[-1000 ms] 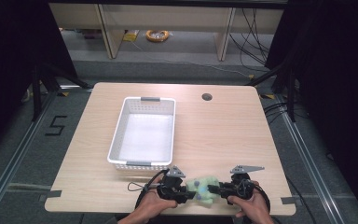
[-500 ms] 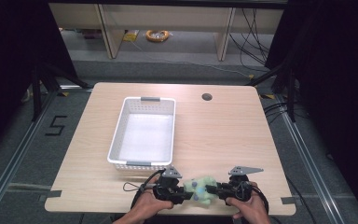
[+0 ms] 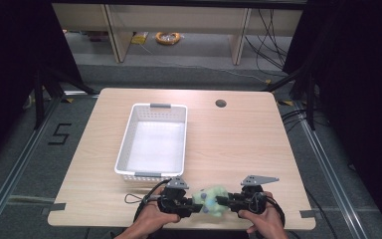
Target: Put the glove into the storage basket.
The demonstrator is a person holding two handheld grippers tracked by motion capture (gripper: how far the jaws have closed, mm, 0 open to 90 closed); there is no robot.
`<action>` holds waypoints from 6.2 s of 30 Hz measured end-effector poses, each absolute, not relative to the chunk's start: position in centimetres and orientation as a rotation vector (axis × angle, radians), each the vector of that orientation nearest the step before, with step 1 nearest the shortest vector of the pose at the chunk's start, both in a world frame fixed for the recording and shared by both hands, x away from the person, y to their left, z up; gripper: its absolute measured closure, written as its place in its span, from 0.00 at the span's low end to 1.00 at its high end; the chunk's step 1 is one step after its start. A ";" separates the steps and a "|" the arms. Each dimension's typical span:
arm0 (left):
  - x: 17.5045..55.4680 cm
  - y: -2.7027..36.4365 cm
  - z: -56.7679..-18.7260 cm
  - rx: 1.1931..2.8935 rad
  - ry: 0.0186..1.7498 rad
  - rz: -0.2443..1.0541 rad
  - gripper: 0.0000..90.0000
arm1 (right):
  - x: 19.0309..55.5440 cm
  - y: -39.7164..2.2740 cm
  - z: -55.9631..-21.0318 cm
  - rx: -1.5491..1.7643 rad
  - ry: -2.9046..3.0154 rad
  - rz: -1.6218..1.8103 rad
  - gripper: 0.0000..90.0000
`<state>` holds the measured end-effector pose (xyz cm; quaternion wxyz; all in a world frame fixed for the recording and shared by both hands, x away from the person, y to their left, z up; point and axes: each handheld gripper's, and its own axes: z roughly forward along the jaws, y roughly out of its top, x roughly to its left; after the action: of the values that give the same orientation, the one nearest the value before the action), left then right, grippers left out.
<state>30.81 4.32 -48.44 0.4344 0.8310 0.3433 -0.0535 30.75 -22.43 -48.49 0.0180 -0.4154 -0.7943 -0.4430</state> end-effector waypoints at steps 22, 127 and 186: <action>32.3 8.1 -42.7 2.024 0.844 -0.054 0.80 | 33.0 -19.3 -42.4 -1.143 -2.493 -1.494 0.81; 40.9 17.8 -42.2 2.042 1.324 0.148 0.37 | 44.5 -6.6 -41.0 -1.152 -2.664 -1.132 0.41; 31.2 10.7 -43.9 1.967 0.960 0.014 0.27 | 35.4 -21.2 -42.3 -1.202 -2.518 -1.518 0.34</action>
<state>31.16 10.72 -43.94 0.4587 0.7985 0.3897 0.0057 35.36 -21.15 -42.35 -0.0176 -0.3782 -0.7926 -0.4779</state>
